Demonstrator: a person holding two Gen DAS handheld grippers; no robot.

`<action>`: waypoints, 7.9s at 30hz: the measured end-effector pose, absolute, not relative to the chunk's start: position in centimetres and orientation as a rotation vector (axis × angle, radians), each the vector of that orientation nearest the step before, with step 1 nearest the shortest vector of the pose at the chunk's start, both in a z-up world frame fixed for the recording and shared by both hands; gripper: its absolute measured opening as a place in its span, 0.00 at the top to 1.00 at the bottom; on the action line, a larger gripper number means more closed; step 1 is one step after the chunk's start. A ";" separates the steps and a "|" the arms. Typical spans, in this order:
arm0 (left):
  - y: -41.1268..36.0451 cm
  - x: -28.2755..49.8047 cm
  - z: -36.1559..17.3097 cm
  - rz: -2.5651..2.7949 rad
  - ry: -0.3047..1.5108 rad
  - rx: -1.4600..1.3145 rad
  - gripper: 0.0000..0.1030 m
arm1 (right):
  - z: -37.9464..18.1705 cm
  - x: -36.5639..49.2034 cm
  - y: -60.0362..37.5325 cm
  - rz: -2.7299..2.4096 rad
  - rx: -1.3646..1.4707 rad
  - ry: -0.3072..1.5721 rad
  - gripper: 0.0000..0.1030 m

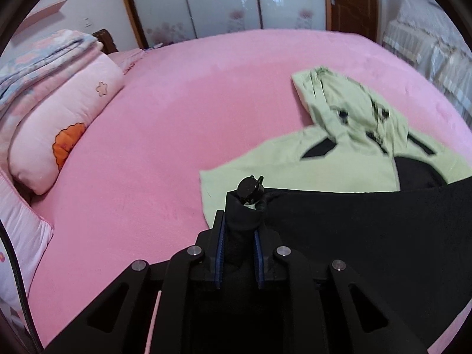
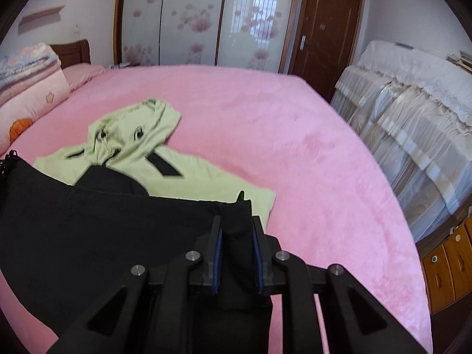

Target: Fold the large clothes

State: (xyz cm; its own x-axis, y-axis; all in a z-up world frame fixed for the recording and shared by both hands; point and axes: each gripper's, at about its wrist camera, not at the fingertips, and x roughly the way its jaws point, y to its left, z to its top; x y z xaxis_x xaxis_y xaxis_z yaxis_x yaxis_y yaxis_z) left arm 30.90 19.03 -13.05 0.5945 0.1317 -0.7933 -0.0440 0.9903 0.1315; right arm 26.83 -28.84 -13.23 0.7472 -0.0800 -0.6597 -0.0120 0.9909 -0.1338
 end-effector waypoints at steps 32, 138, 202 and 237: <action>15.9 46.9 -24.5 0.376 0.968 0.212 0.81 | -23.9 45.9 -26.1 -0.228 -0.200 0.900 0.80; 17.8 22.0 -22.2 0.374 0.985 -0.209 0.01 | -23.0 23.5 -25.3 -0.238 0.063 0.940 0.54; 7.3 63.1 -19.8 0.062 1.099 0.047 0.01 | -19.1 65.1 -18.4 0.073 0.224 1.072 0.53; 12.6 35.2 -17.0 -0.217 1.001 -0.130 0.84 | -13.2 33.8 -17.4 0.302 -0.113 0.654 0.58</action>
State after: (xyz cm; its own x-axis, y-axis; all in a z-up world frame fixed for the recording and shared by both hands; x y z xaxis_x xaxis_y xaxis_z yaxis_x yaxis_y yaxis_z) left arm 35.23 12.65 -16.96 0.5202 -0.2394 -0.8198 0.1207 0.9709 -0.2069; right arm 33.76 -17.38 -13.23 0.7518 0.2401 -0.6142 -0.3110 0.9504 -0.0092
